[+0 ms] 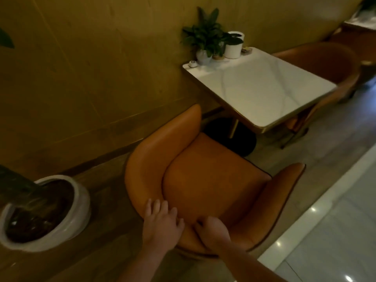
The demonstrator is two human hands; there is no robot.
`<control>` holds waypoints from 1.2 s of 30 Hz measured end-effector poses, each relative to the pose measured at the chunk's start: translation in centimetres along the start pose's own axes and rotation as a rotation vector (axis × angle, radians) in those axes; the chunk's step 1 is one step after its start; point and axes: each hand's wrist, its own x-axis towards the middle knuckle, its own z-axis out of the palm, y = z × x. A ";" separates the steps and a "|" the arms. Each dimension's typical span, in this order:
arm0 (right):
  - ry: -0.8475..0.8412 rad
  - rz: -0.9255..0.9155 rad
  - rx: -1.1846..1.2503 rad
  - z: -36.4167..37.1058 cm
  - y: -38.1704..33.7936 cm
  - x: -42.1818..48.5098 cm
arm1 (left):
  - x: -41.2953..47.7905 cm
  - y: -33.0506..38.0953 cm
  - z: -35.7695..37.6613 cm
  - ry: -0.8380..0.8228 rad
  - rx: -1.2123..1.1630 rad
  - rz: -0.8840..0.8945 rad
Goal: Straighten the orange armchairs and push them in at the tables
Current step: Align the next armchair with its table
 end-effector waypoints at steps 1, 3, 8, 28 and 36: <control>0.019 0.002 0.006 0.2 0.0 0.0 | -0.1 0.0 0.2 0.021 -0.004 0.002; 0.041 0.011 0.017 0.7 0.4 0.0 | -0.1 -0.1 0.6 0.081 -0.002 0.004; 0.111 -0.035 0.045 1.0 2.5 -0.5 | 0.0 0.0 1.3 0.154 0.007 0.003; 0.456 -0.293 -0.139 1.8 9.0 -1.5 | 1.0 2.4 2.4 0.227 -0.020 -0.262; 0.532 -0.323 -0.143 1.4 7.9 0.2 | 3.0 1.7 2.2 0.271 -0.030 -0.313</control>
